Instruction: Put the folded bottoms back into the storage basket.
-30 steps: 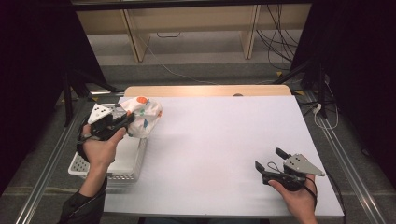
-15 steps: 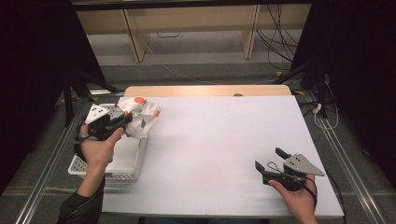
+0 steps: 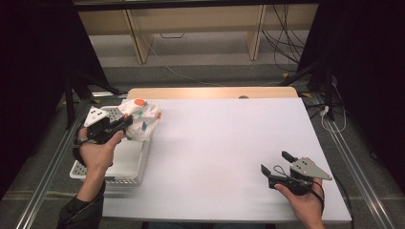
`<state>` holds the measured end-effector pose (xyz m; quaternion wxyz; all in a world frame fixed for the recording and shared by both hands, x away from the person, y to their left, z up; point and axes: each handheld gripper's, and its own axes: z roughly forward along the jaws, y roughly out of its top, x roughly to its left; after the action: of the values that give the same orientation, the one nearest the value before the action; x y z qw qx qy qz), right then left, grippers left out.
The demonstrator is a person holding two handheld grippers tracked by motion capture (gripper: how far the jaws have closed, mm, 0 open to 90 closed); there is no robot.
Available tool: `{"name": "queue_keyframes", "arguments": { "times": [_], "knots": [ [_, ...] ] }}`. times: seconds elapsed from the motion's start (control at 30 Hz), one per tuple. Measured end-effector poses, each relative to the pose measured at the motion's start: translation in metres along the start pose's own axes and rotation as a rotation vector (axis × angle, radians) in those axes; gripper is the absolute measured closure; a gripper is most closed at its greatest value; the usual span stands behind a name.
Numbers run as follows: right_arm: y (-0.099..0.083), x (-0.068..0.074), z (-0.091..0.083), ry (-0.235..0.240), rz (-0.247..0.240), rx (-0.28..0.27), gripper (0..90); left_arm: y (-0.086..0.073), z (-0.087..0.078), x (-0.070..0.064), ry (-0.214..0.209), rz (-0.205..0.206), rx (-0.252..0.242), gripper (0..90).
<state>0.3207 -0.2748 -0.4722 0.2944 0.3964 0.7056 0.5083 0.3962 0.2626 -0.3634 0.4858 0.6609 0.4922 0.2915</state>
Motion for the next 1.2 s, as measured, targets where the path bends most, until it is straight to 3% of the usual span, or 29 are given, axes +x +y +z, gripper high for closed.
{"name": "queue_keyframes", "arguments": {
  "times": [1.2],
  "knots": [
    [0.0, 0.0, 0.0, -0.002, -0.001, 0.0, 10.6, -0.001, -0.009, 0.017, 0.036, -0.02, -0.007, 83.0]
  ]
}}
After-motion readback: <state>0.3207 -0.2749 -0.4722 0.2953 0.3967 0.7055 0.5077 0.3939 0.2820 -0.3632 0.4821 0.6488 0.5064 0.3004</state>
